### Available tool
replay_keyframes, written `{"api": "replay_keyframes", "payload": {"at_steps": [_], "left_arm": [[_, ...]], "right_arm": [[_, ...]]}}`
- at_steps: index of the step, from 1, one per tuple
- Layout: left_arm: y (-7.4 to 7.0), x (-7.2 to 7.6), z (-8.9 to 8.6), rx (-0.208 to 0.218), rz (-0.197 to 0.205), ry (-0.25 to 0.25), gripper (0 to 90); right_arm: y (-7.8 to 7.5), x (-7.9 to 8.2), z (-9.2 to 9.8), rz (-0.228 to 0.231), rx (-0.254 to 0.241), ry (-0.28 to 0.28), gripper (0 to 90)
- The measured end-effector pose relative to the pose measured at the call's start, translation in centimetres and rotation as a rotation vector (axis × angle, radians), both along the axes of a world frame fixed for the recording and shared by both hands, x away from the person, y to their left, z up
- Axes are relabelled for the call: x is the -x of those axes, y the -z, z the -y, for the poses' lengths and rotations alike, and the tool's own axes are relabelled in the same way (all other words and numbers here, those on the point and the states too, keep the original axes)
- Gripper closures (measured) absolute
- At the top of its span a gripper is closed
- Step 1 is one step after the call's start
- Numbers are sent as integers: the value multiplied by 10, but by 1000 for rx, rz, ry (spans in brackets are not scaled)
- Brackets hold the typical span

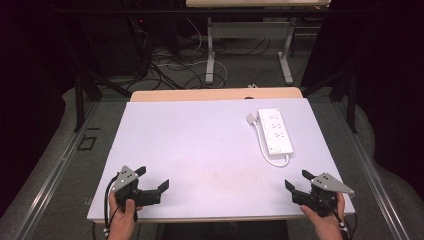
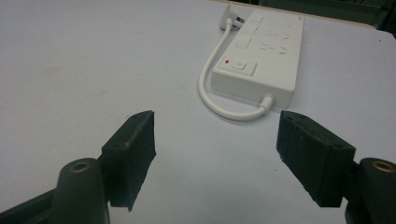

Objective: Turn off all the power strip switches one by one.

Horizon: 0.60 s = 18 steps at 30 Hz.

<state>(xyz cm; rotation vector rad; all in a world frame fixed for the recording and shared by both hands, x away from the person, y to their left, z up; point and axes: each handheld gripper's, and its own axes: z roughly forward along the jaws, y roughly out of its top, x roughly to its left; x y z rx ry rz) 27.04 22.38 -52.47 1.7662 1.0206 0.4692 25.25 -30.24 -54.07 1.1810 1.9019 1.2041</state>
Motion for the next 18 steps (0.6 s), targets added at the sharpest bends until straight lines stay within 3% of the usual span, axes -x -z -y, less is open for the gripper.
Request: {"api": "replay_keyframes", "payload": {"at_steps": [9, 13, 18], "left_arm": [[1, 0, 0, 10, -8, -1, 3], [1, -1, 0, 14, -15, -1, 3], [0, 0, 0, 11, -14, 6, 3]], "right_arm": [[-7, -2, -7, 2, 37, -3, 316], [-13, -11, -11, -11, 55, 7, 453], [-22, -29, -17, -28, 57, 12, 523]]}}
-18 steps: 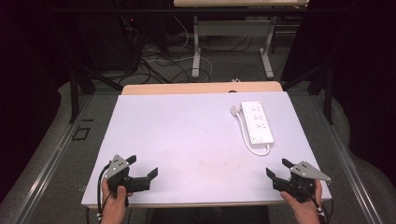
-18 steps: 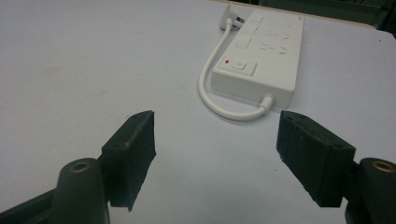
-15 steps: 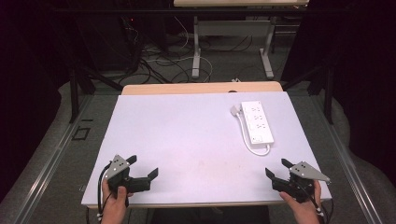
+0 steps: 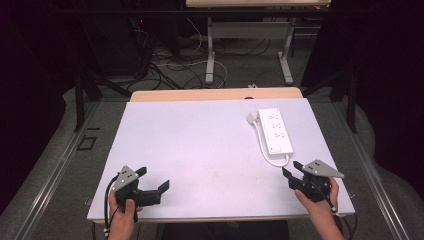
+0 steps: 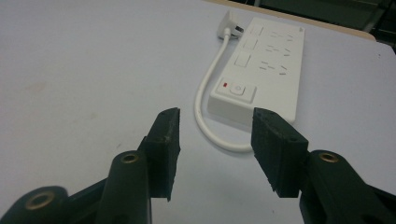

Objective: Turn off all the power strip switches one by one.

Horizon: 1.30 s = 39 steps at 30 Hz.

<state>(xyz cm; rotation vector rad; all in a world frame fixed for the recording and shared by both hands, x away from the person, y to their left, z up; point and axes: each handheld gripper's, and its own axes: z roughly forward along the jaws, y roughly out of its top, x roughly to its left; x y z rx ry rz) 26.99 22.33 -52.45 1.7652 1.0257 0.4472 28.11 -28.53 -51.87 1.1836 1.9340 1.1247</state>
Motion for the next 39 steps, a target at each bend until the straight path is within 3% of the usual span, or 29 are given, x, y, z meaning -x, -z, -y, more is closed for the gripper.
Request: {"api": "replay_keyframes", "payload": {"at_steps": [6, 9, 14, 17, 24, 26, 30, 39], "left_arm": [[0, 0, 0, -3, -4, 4, 3], [0, 0, 0, -6, -4, 3, 3], [-1, 0, 0, -4, 2, 5, 3], [-1, 1, 0, -15, -2, 5, 3], [0, 0, -1, -15, 1, 5, 3], [-1, 0, -1, -17, 5, 5, 3], [0, 0, 0, -13, -1, 1, 3], [0, 0, -2, -18, 3, -2, 3]], "right_arm": [[-14, -22, -12, -46, 23, -12, 534], [-18, -29, -15, -29, 31, -21, 534], [-29, -45, -22, -90, 8, -24, 509], [-34, -53, -26, -121, 12, -28, 547], [-47, -68, -33, -146, 92, -40, 642], [-47, -71, -35, -153, 89, -34, 655], [-47, -83, -36, -218, 65, -32, 713], [-40, -104, -39, -282, 72, -1, 788]]}}
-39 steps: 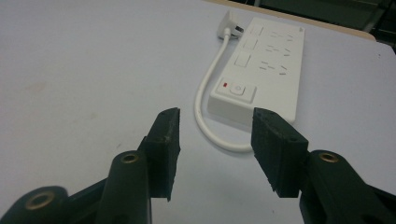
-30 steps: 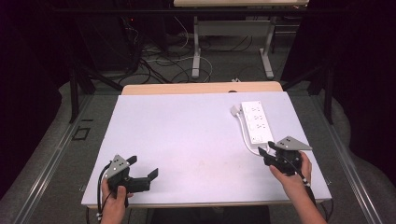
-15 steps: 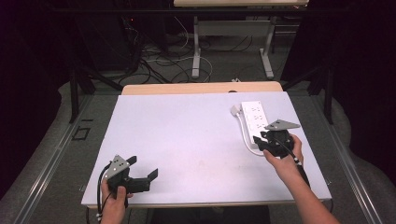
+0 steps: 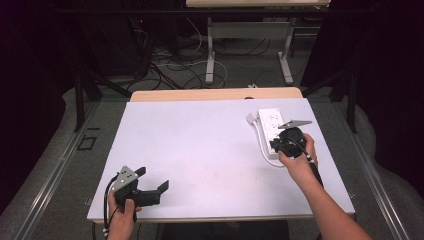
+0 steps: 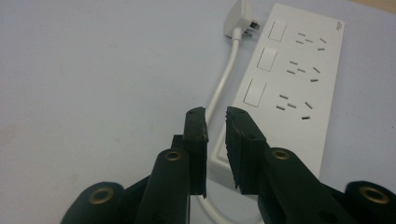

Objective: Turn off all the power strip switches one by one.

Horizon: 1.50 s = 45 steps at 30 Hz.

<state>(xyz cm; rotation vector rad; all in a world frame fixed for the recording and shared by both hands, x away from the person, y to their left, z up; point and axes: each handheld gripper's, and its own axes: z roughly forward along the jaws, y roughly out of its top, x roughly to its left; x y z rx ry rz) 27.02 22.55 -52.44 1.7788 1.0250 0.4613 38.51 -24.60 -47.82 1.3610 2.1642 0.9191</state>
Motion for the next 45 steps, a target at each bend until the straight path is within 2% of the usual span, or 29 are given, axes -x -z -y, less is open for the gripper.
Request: {"api": "replay_keyframes", "payload": {"at_steps": [1, 3, 6, 11, 22, 28, 30, 31, 37, 38, 45], "left_arm": [[0, 0, 1, 10, -6, -2, 3], [0, 0, 0, -1, -3, -1, 3], [1, 0, 0, 6, -6, -2, 3], [1, -1, -1, -4, -3, 0, 3], [1, -1, -1, 2, -9, 2, 3], [2, -1, 0, 5, -14, 3, 3], [2, -2, 0, 3, -16, 5, 3], [2, -2, 0, 3, -16, 5, 3], [2, -2, -1, -6, -11, 8, 3], [2, -2, -1, -5, -11, 8, 3], [3, -2, 0, 4, -23, 1, 3]], "right_arm": [[1, -2, 0, -3, -3, 4, 800], [3, -6, 0, -14, -8, 18, 817], [5, -8, -1, -27, -14, 26, 848], [10, -15, -5, -38, 20, 35, 900], [18, -23, -4, -73, 21, 63, 900], [21, -27, -4, -88, 34, 64, 900], [23, -29, -2, -95, 53, 68, 900], [24, -29, -3, -104, 40, 79, 900], [27, -32, -1, -126, 54, 93, 900], [28, -33, 0, -134, 59, 109, 900], [36, -35, 4, -171, 45, 138, 900]]}}
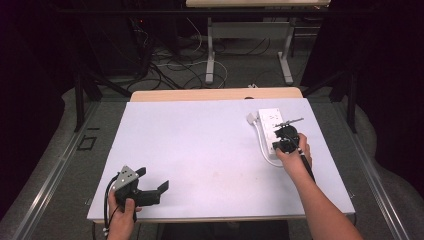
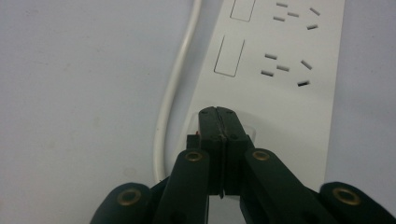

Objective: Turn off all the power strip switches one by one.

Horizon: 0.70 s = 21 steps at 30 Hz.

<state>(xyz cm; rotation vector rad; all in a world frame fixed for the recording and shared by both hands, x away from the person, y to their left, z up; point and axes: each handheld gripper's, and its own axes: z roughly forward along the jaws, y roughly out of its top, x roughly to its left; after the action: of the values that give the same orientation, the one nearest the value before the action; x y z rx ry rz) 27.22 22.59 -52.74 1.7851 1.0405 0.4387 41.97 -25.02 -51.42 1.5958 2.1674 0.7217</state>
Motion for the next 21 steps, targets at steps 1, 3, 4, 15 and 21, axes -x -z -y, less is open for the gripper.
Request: {"api": "replay_keyframes", "payload": {"at_steps": [1, 3, 4, 15, 21], "left_arm": [[0, 0, 0, -1, -2, 1, 3], [0, 0, 0, -1, 0, 0, 3], [0, 0, 0, -1, 0, 0, 3], [0, 0, 0, -3, 4, 0, 3], [0, 0, 0, -4, 4, 1, 3]], "right_arm": [[1, 0, 1, -2, 5, 0, 900], [3, 0, 2, 1, -2, 12, 900], [3, -1, 3, -1, -7, 8, 900], [3, -2, 4, -11, -10, 4, 900], [4, -2, 1, -7, 24, -10, 900]]}}
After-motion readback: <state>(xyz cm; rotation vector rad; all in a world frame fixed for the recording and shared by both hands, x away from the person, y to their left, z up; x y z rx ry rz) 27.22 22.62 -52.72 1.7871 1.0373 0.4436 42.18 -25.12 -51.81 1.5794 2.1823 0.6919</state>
